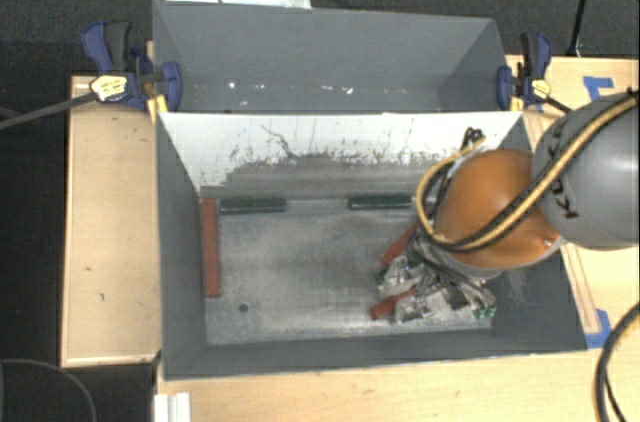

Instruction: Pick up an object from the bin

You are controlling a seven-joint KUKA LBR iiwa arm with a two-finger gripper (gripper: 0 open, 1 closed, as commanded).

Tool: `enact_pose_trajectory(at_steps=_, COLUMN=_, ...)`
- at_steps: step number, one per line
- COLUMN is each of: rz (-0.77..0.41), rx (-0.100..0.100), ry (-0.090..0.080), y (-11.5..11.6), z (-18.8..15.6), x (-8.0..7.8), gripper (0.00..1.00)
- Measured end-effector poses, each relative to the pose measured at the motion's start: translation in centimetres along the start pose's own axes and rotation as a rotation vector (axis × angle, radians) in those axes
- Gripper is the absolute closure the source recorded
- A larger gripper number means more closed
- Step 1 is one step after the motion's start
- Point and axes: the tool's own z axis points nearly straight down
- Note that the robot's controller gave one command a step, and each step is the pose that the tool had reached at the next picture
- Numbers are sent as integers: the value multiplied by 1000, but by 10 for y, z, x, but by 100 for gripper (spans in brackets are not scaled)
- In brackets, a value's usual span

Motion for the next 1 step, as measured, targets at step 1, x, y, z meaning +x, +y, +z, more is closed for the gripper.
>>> enact_pose_trajectory(at_steps=1, rz=9, rx=1, ry=-1, y=1, z=-179, x=-24, gripper=100)
